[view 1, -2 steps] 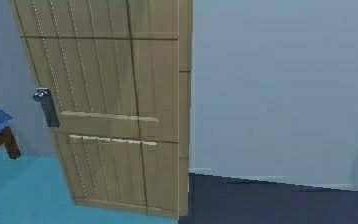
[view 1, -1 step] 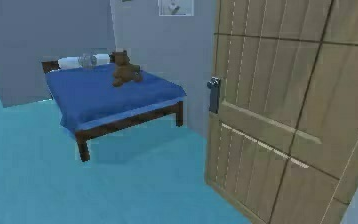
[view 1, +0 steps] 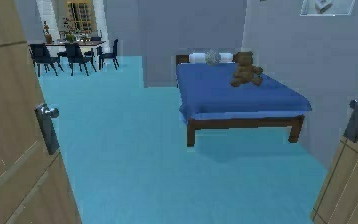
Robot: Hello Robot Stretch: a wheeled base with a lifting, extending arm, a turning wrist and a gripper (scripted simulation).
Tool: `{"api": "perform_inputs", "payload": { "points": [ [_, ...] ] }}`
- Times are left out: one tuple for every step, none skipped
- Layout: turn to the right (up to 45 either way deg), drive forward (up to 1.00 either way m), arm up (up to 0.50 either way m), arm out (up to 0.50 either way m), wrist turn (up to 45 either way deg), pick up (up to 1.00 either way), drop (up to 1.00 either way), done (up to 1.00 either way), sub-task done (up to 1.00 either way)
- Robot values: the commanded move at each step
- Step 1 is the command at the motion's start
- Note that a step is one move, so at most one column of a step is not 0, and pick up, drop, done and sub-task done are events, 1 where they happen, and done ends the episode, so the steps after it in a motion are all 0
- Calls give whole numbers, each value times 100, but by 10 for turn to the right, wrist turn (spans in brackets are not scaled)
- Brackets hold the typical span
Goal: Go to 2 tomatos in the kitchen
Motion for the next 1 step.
{"api": "perform_inputs", "payload": {
  "points": [
    [0, 100, 0, 0, 0, 0, 0, 0, 0]
  ]
}}
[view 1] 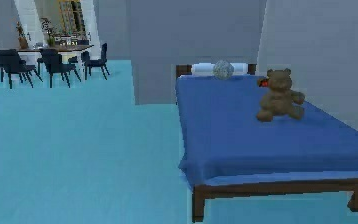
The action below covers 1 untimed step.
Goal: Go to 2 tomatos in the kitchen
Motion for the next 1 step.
{"api": "perform_inputs", "payload": {
  "points": [
    [0, 40, 0, 0, 0, 0, 0, 0, 0]
  ]
}}
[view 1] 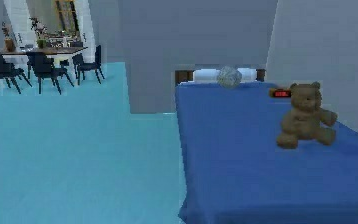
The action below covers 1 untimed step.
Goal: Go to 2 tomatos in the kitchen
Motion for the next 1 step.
{"api": "perform_inputs", "payload": {
  "points": [
    [-450, 0, 0, 0, 0, 0, 0, 0, 0]
  ]
}}
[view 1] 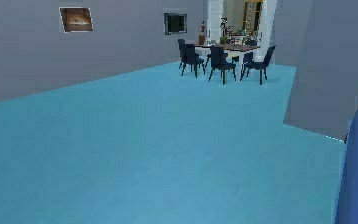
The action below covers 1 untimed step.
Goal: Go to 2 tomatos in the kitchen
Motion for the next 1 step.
{"api": "perform_inputs", "payload": {
  "points": [
    [-120, 0, 0, 0, 0, 0, 0, 0, 0]
  ]
}}
